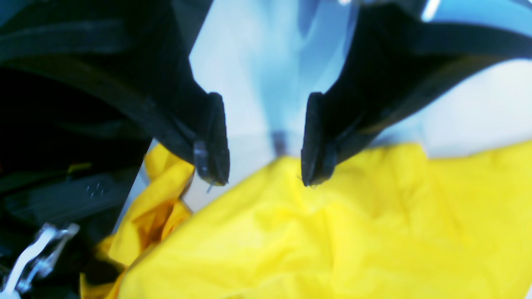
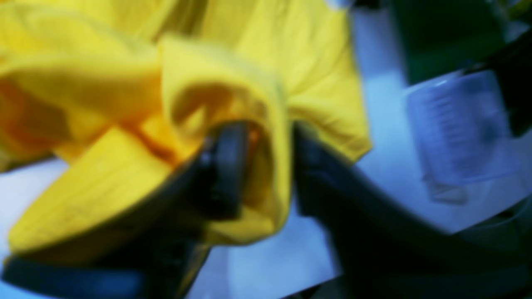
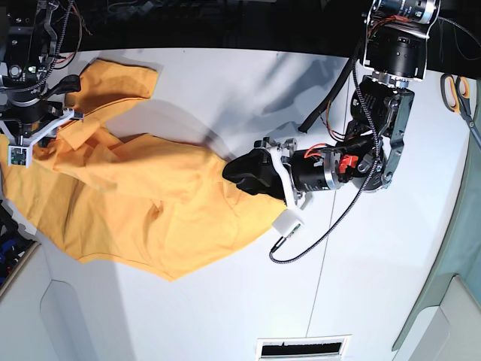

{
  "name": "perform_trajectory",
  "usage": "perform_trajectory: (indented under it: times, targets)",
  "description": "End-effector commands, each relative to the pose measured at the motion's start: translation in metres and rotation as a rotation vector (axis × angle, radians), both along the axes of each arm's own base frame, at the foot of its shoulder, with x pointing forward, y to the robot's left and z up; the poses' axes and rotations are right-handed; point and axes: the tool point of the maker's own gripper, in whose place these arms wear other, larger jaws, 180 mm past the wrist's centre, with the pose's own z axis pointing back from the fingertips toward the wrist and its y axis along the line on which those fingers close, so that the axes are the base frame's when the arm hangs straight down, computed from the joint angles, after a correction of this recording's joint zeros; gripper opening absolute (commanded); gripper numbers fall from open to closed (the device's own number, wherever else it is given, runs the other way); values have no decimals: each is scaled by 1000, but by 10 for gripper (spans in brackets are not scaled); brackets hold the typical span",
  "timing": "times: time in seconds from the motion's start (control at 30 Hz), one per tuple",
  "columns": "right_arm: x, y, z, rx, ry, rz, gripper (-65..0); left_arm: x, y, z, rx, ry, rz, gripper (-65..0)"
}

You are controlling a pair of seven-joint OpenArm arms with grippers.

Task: Layout the t-shirt on the table in an organized manner, then fold the t-shirt properly

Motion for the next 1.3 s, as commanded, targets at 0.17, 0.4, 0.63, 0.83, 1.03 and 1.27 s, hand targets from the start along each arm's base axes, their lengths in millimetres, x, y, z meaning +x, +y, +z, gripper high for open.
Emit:
perform_trajectory:
  times: [0.17, 0.4, 0.63, 0.83, 1.03, 1.27]
  targets:
    - [-1, -3, 2, 20, 7, -19, -309, 6, -23, 16, -44, -55, -24, -336]
    - [-7, 47, 11, 161, -9, 134, -310, -8, -33, 1, 31, -48, -92, -336]
    - [-38, 149, -4, 287, 62, 382, -310, -27, -25, -17, 44, 2, -89, -335]
    - [-49, 205, -14, 301, 87, 500, -310, -37, -25, -28, 22, 18, -55, -333]
    - [-32, 179, -21, 182, 73, 412, -310, -41, -20, -46, 42, 67, -43, -333]
    - [-25, 189, -44, 277, 98, 440, -310, -50, -25, -66, 14, 147, -17, -301]
